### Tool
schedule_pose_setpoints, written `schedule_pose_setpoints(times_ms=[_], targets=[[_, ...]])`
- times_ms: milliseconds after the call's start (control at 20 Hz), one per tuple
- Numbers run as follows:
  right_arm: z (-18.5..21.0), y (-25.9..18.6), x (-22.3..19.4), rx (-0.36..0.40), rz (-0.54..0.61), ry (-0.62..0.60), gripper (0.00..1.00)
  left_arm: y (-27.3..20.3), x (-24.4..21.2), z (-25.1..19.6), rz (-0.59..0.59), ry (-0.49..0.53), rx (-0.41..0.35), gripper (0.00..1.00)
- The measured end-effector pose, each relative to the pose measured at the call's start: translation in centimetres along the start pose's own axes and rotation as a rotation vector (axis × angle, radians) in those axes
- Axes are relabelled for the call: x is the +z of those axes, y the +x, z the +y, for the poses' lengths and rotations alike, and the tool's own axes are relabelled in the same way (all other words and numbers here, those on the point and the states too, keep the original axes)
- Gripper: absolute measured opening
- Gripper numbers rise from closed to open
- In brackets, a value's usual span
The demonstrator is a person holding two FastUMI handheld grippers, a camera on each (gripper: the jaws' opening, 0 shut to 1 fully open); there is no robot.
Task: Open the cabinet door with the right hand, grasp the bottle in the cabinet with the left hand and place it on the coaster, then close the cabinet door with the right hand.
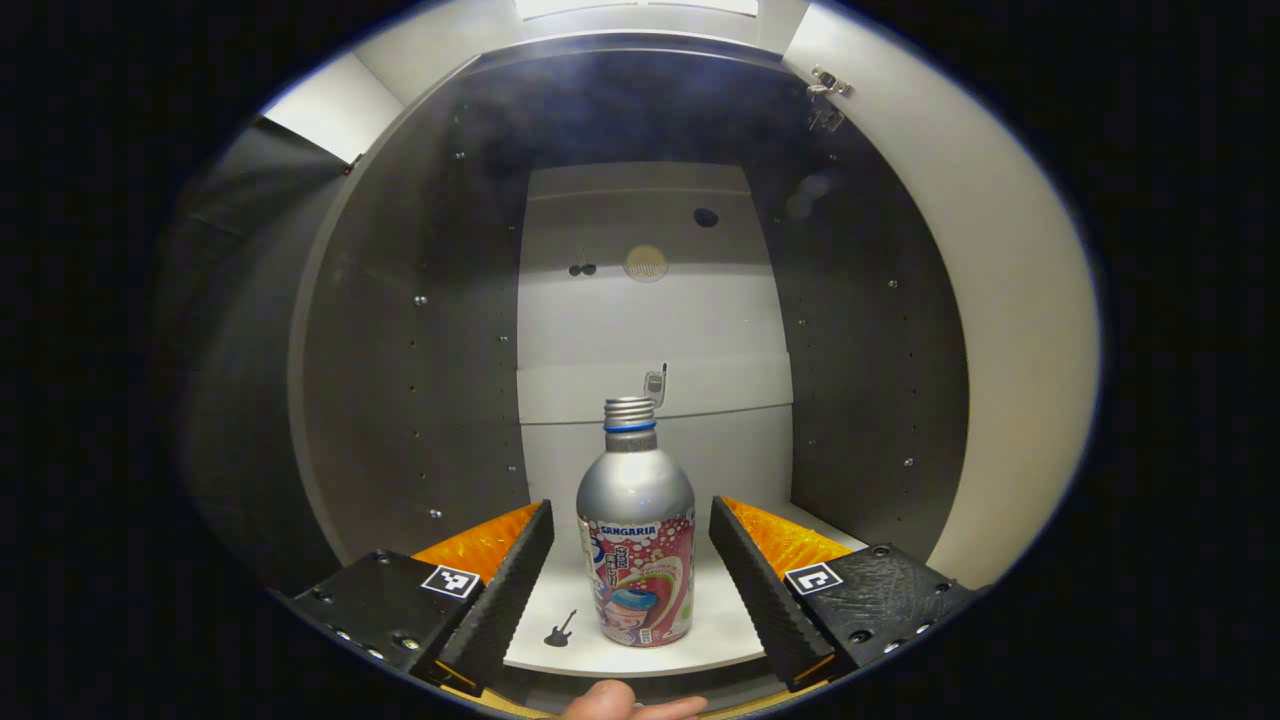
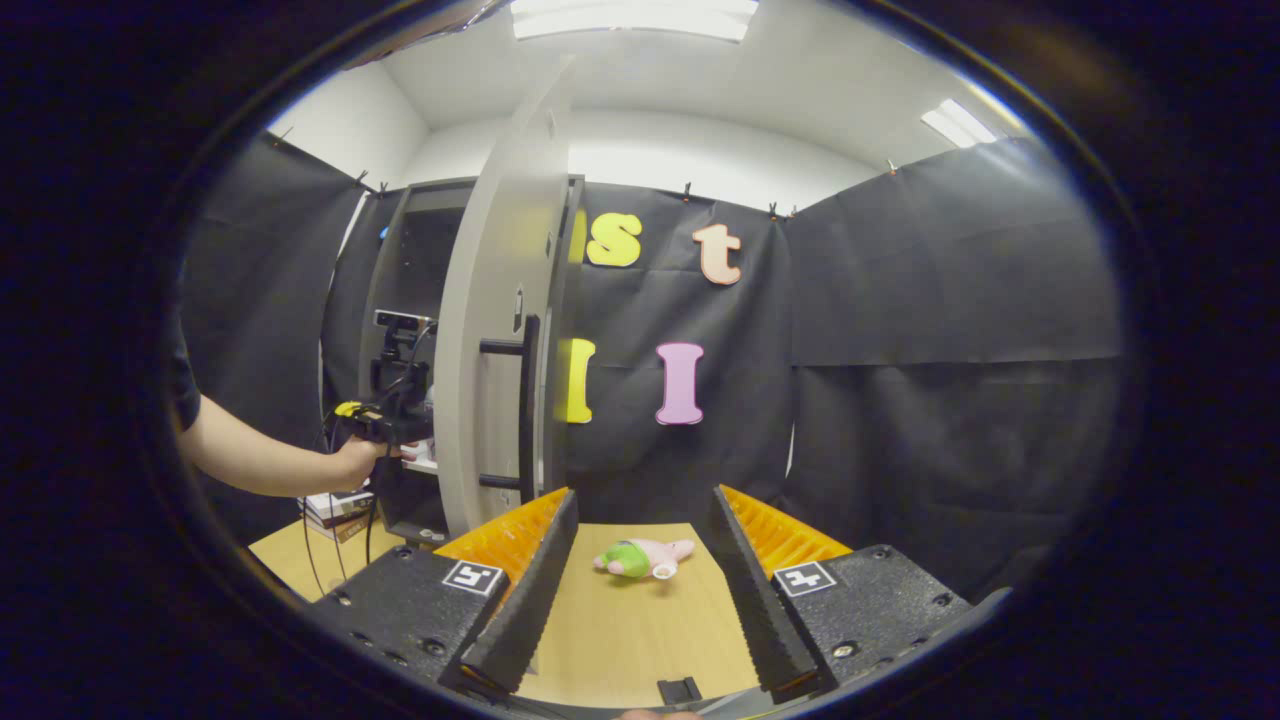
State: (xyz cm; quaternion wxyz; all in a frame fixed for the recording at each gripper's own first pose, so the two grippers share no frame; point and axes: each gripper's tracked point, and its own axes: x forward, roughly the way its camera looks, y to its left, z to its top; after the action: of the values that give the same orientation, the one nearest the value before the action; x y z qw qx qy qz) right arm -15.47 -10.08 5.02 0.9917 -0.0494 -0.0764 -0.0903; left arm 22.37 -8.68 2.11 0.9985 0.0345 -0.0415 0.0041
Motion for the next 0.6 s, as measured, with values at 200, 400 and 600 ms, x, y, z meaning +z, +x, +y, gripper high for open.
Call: schedule_pose_setpoints(times_ms=[200,400,600], targets=[[0.8,0.6,0.0,0.007,0.007,-0.018,0.84,1.6,-1.8,-0.3,0.043,0.014,0.006,0.95],[1.2,1.0,0.1,0.011,0.016,-0.037,0.86,2.1,-2.5,0.0,0.053,0.012,0.027,0.89],[1.9,1.4,0.1,0.022,0.019,-0.058,0.84,2.5,-1.8,0.8,0.026,0.005,0.061,0.74]])
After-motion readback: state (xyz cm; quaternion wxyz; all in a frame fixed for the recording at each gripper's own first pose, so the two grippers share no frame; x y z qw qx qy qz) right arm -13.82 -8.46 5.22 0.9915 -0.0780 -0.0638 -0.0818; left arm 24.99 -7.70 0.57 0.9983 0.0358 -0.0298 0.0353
